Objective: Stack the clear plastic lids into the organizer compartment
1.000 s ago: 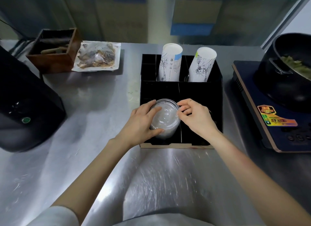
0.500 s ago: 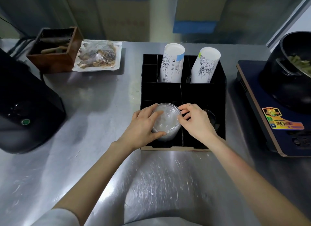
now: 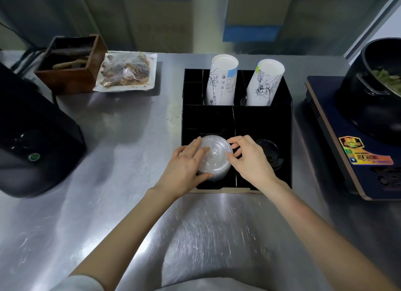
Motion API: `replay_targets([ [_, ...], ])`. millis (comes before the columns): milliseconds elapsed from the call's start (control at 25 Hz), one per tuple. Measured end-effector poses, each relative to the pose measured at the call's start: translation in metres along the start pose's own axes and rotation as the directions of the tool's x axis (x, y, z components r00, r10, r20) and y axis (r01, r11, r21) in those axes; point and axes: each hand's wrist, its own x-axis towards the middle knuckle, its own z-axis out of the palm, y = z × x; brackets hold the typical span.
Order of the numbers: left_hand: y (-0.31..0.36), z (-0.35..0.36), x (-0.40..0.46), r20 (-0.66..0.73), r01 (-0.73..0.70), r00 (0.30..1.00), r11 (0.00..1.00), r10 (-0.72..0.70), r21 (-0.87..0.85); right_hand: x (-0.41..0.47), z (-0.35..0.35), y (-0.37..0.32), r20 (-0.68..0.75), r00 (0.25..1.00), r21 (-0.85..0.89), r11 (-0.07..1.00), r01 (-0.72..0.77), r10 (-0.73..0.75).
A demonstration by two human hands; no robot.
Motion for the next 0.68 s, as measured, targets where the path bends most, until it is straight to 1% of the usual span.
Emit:
replay_targets([
  [200,-0.002,-0.001,0.003,0.004,-0.005,1.000,1.000,0.005,-0.021,-0.004,-0.001,-0.001,-0.008,1.000,0.003,1.000,0.015,-0.015],
  [400,0.000,-0.008,0.005,0.006,-0.013,1.000,1.000,0.013,-0.022,-0.008,-0.006,-0.003,-0.003,1.000,-0.033,0.999,0.020,-0.020],
  [520,0.000,-0.013,0.006,-0.031,-0.010,0.999,1.000,0.009,-0.023,-0.008,-0.009,-0.001,0.000,1.000,-0.040,0.999,0.030,-0.030],
  [600,0.000,-0.020,0.008,-0.060,0.008,0.998,0.999,-0.011,-0.045,-0.008,-0.014,-0.004,-0.005,0.998,-0.082,0.995,0.062,-0.062],
  [680,0.001,-0.028,0.011,-0.077,0.044,0.996,0.999,-0.044,-0.012,-0.007,-0.022,-0.010,-0.030,0.995,-0.159,0.984,0.084,-0.090],
])
